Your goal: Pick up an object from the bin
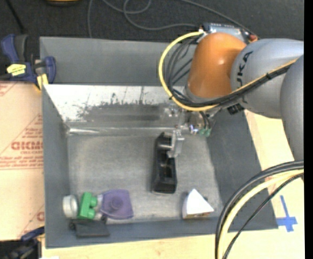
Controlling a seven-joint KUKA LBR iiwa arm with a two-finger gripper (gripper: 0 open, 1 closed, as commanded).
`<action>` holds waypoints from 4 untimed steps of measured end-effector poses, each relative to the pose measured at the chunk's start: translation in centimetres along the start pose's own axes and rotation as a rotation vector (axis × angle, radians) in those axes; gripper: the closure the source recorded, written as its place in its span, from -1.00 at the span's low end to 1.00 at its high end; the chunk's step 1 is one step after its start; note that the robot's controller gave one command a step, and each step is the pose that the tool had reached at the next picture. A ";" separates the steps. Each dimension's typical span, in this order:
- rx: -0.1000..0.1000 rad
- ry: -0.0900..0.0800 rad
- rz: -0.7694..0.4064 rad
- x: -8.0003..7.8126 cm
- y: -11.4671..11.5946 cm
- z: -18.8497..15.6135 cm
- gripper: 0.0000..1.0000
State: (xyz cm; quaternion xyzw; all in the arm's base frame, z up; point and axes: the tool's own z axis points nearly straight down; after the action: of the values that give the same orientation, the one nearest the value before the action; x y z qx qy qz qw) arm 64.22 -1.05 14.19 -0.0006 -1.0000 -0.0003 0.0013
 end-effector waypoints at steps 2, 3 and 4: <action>0.003 -0.011 -0.290 2.3 3.8 3.1 -1.00; 0.002 -0.006 -0.778 3.9 4.2 1.4 -1.00; 0.004 -0.007 -1.052 4.7 4.9 2.0 -1.00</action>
Offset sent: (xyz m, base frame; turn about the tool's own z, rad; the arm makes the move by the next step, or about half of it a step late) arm -0.0515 0.0834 -0.0719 -0.5914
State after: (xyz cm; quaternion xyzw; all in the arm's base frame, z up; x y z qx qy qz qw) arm 59.53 3.85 12.19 0.5015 -0.8651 0.0010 -0.0022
